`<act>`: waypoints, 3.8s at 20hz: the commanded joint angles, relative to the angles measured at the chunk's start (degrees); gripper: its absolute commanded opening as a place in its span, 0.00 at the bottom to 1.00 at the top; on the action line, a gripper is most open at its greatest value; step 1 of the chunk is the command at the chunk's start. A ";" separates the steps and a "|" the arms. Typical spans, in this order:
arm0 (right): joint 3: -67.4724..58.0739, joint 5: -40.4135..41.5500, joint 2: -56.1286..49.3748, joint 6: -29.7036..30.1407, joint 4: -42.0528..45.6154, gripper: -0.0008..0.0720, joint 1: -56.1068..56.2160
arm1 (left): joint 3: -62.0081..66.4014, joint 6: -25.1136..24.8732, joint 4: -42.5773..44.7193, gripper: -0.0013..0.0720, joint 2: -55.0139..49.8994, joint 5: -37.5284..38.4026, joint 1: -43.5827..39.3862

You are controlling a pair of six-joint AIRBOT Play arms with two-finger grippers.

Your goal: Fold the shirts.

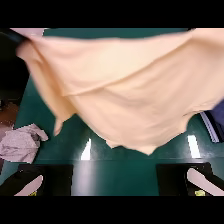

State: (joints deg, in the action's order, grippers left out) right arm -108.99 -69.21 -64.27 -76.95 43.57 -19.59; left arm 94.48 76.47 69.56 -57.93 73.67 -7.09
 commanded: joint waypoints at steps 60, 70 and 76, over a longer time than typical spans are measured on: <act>53.62 -2.34 5.84 -0.94 10.03 0.45 4.17 | -27.23 -4.83 -5.49 0.69 -16.96 9.88 12.13; 53.64 -2.60 5.84 0.09 10.08 0.45 4.13 | -52.43 -2.32 -2.95 0.69 -1.46 -2.58 12.13; 53.75 -4.68 5.84 0.11 10.16 0.45 4.13 | -59.28 -2.97 -9.14 0.69 -1.62 -13.88 12.11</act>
State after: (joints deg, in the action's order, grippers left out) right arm -55.33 -72.62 -58.46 -76.86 53.67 -15.53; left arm 38.41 73.63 62.61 -59.88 65.63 4.99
